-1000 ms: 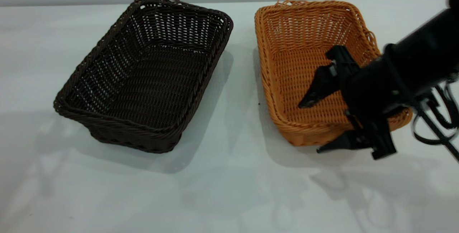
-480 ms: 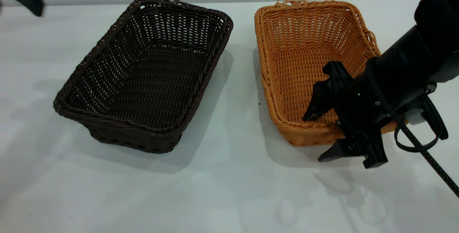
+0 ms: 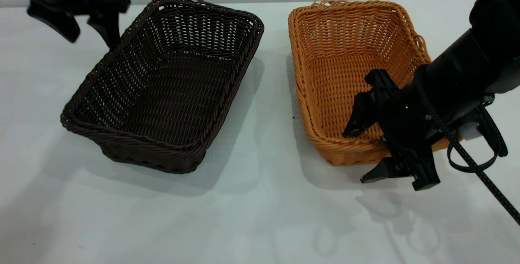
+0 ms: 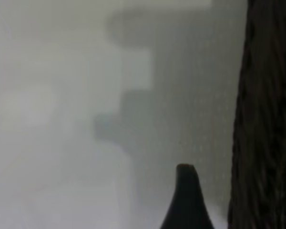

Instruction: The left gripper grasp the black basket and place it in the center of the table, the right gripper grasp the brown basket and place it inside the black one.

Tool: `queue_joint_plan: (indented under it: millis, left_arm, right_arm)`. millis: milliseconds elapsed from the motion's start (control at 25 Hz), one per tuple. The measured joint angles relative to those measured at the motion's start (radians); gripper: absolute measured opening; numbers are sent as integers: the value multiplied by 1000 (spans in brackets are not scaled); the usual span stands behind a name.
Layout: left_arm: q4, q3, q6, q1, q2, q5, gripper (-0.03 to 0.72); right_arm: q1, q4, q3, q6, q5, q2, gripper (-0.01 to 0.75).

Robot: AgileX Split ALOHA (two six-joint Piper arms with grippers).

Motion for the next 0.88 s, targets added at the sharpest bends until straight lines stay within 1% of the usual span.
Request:
queue_joint_plan:
  millis: [80, 200, 360, 440, 520, 600, 680, 720, 760, 880]
  left_arm:
    - [-11, -8, 2, 0, 40, -5, 506]
    - [-51, -10, 7, 0, 103, -56, 502]
    - [-83, -10, 29, 0, 168, -94, 454]
    - [-84, -10, 31, 0, 182, -101, 386]
    - [-84, -10, 31, 0, 183, -105, 287]
    - [-84, -11, 36, 0, 183, -112, 167]
    - [-85, -11, 45, 0, 183, -121, 90]
    - [-88, -11, 44, -1, 183, -135, 84]
    - [-88, -11, 49, -1, 183, -143, 83]
    - [-83, -12, 120, -6, 183, -161, 82]
  right_arm:
    - [0, 0, 0, -5, 0, 0, 528]
    - [0, 0, 0, -17, 0, 0, 526]
    - [0, 0, 0, -38, 0, 0, 499]
    - [0, 0, 0, -39, 0, 0, 446]
    - [0, 0, 0, -39, 0, 0, 356]
    - [0, 1, 0, -39, 0, 0, 227]
    - [-1, 15, 0, -36, -4, 0, 114]
    - [-7, 16, -1, -36, -4, 0, 79]
    - [-14, 12, -4, -41, 3, -2, 69]
    - [-60, 1, -6, -65, 16, -27, 68]
